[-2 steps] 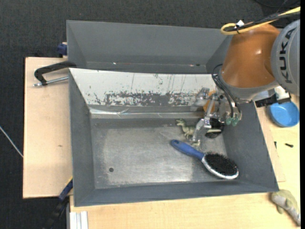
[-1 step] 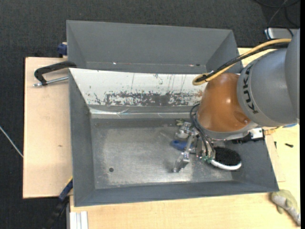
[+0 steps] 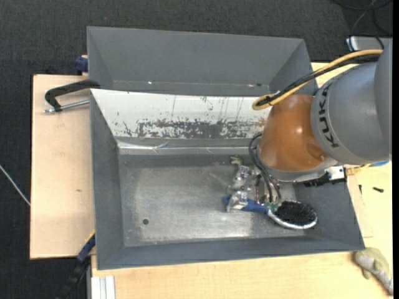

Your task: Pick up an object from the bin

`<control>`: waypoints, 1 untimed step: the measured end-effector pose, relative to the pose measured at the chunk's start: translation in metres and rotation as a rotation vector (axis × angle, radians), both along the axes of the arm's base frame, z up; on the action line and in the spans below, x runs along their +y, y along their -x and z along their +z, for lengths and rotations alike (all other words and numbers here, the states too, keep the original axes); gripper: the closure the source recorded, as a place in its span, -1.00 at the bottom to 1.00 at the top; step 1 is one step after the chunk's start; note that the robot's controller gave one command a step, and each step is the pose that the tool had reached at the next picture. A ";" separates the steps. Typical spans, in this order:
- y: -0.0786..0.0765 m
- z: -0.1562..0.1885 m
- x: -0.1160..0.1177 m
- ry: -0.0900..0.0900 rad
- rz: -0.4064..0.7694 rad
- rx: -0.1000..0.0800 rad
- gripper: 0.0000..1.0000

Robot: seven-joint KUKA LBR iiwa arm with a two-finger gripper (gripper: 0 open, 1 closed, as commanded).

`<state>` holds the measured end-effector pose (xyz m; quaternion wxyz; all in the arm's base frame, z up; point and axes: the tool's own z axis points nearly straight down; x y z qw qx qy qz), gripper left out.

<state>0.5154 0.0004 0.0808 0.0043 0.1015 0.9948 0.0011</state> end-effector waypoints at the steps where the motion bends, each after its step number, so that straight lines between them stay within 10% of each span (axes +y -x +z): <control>1: -0.009 0.145 0.002 0.003 0.148 -0.004 1.00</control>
Offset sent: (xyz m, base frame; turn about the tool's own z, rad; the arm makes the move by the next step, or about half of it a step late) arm 0.0067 0.0008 0.1398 -0.1471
